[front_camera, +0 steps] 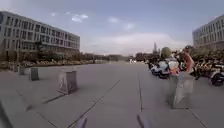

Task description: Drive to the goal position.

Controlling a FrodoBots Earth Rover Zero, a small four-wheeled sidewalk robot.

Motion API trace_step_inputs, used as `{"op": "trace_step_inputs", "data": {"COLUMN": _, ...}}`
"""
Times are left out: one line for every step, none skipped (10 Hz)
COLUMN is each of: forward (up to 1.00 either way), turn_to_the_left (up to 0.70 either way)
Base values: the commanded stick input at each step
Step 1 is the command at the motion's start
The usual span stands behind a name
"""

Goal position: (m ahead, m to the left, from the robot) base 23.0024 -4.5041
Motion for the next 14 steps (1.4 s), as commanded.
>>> {"op": "trace_step_inputs", "data": {"forward": 0.72, "turn_to_the_left": 0.00}}
{"op": "trace_step_inputs", "data": {"forward": 1.00, "turn_to_the_left": 0.00}}
{"op": "trace_step_inputs", "data": {"forward": 1.00, "turn_to_the_left": 0.00}}
{"op": "trace_step_inputs", "data": {"forward": 1.00, "turn_to_the_left": 0.00}}
{"op": "trace_step_inputs", "data": {"forward": 1.00, "turn_to_the_left": 0.00}}
{"op": "trace_step_inputs", "data": {"forward": 1.00, "turn_to_the_left": 0.00}}
{"op": "trace_step_inputs", "data": {"forward": 1.00, "turn_to_the_left": 0.00}}
{"op": "trace_step_inputs", "data": {"forward": 1.00, "turn_to_the_left": 0.00}}
{"op": "trace_step_inputs", "data": {"forward": 1.00, "turn_to_the_left": 0.00}}
{"op": "trace_step_inputs", "data": {"forward": 1.00, "turn_to_the_left": 0.00}}
{"op": "trace_step_inputs", "data": {"forward": 1.00, "turn_to_the_left": 0.00}}
{"op": "trace_step_inputs", "data": {"forward": 1.00, "turn_to_the_left": 0.00}}
{"op": "trace_step_inputs", "data": {"forward": 1.00, "turn_to_the_left": 0.00}}
{"op": "trace_step_inputs", "data": {"forward": 1.00, "turn_to_the_left": 0.00}}
